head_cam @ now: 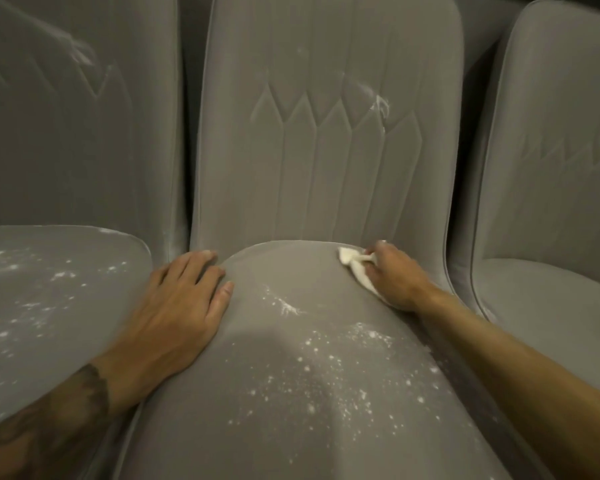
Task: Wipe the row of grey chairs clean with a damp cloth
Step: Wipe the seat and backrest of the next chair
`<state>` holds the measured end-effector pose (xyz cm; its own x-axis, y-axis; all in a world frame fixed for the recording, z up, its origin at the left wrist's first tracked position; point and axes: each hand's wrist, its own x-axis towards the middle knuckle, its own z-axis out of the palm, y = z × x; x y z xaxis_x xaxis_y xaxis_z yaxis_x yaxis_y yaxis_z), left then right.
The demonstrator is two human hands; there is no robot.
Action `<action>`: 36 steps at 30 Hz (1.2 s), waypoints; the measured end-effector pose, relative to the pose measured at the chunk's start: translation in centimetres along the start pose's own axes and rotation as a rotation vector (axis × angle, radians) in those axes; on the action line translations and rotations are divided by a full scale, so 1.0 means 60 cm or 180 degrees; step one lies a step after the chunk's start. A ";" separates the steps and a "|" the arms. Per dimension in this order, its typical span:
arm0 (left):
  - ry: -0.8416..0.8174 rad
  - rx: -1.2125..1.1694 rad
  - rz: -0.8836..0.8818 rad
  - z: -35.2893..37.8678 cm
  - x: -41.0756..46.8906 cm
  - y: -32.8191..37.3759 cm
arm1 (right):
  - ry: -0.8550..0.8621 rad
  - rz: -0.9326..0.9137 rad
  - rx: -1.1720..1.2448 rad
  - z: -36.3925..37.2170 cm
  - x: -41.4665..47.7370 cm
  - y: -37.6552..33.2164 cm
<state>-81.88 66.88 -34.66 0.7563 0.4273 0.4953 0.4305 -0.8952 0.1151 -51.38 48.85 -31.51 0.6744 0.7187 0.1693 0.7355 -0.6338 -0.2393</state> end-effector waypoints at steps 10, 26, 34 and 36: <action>-0.0050 0.0043 0.0031 -0.001 -0.001 -0.004 | -0.0236 -0.0826 0.0188 0.009 -0.033 -0.026; 0.0085 0.0078 0.0044 0.007 0.000 -0.002 | 0.0032 0.0172 0.0067 0.012 0.004 -0.048; 0.0165 0.0134 0.0121 0.004 -0.001 -0.002 | -0.0297 -0.0966 0.0456 0.065 -0.009 -0.200; 0.0283 0.0177 0.0177 0.011 -0.002 -0.006 | -0.0313 -0.0961 0.0398 0.050 -0.006 -0.176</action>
<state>-81.80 67.25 -35.32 0.7342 0.3622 0.5742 0.4177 -0.9078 0.0386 -59.57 56.16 -31.88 0.4133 0.8966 0.1589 0.8834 -0.3525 -0.3089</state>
